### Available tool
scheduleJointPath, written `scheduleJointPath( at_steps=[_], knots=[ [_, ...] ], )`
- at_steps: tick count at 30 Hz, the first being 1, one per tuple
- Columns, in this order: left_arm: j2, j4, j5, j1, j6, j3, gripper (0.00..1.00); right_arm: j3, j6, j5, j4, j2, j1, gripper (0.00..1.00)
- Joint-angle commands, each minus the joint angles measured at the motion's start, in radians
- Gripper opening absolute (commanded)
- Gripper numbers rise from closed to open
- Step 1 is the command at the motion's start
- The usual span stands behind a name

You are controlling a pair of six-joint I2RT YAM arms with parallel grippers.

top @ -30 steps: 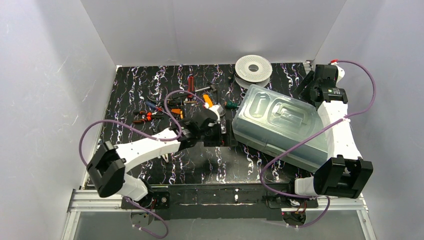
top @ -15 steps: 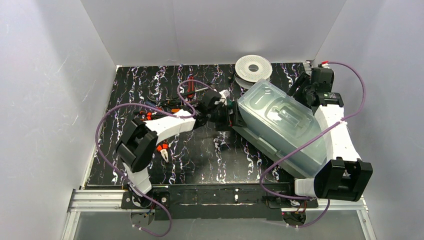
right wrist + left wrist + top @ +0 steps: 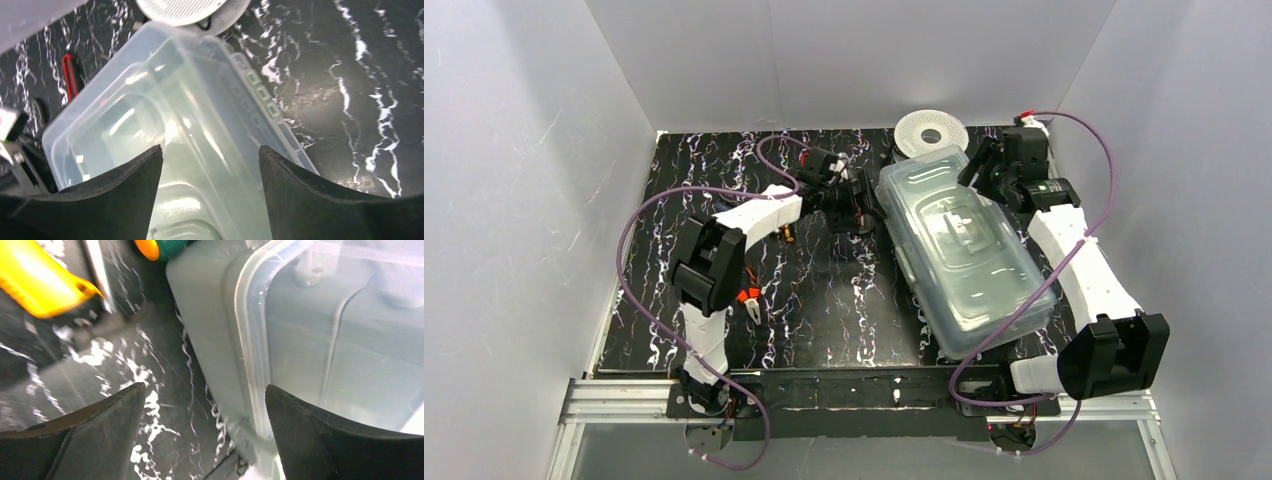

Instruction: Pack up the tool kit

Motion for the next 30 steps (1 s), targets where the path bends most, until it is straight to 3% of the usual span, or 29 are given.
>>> scheduleJointPath(
  at_steps=[1, 10, 16, 19, 24, 30],
  knots=[
    [0.01, 0.074, -0.031, 0.025, -0.006, 0.112, 0.91, 0.027, 0.117, -0.266, -0.155, 0.093, 0.188, 0.76],
    [-0.086, -0.018, -0.051, 0.078, 0.071, 0.1, 0.91, 0.123, 0.085, -0.238, -0.174, 0.143, 0.219, 0.77],
    [-0.283, -0.024, -0.07, 0.079, 0.079, -0.071, 0.93, 0.152, 0.005, -0.05, -0.279, 0.072, 0.218, 0.83],
    [-0.413, -0.051, -0.095, 0.082, 0.078, -0.18, 0.97, 0.1, -0.077, -0.037, -0.288, 0.009, 0.215, 0.86],
    [-0.541, 0.015, 0.014, 0.096, 0.011, -0.362, 0.98, -0.001, -0.107, -0.061, -0.301, -0.073, 0.21, 0.88],
    [-0.514, 0.234, 0.191, 0.099, -0.09, -0.525, 0.98, -0.119, -0.077, -0.123, -0.286, -0.101, 0.198, 0.84]
  ],
)
